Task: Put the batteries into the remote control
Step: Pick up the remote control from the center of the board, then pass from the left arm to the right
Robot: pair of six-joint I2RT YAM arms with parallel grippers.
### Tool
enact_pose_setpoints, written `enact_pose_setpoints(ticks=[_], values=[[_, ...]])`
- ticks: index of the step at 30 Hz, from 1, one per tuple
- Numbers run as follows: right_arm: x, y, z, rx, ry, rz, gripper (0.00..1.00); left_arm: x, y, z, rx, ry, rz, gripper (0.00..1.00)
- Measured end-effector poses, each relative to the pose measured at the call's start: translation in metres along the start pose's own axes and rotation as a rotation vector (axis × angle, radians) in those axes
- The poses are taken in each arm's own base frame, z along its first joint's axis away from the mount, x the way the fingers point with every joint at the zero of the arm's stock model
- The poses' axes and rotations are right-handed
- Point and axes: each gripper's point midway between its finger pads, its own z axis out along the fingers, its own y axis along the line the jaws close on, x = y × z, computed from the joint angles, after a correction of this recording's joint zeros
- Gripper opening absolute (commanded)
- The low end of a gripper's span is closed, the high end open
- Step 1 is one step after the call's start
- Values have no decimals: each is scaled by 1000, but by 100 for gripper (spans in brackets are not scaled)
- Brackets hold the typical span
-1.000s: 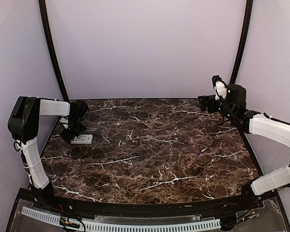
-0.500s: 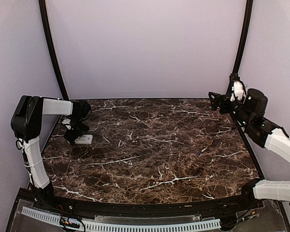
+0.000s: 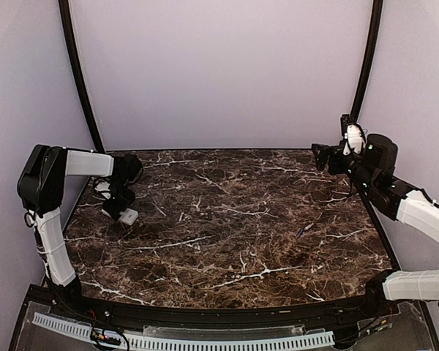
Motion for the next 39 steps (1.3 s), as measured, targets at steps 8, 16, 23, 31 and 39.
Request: enact_pose_setpoints(ticks=[8,16,23,31,39], values=[[-5,1,-1,-6,-5,12,99,1,0,-1,6,-5,24,22],[-17,31,-1,-173,7,26,99,5,-11,-17,95,-99,179,10],[-39,96,-16,-525,19,5,99,13,-59,-112,491,-333,399,3],[-80,162,-59,-887,-45,-34,97,88,-88,-296,1264,-573,763,2],[-137,232,-128,-1241,-176,-87,97,177,-42,-428,1906,-647,1120,0]])
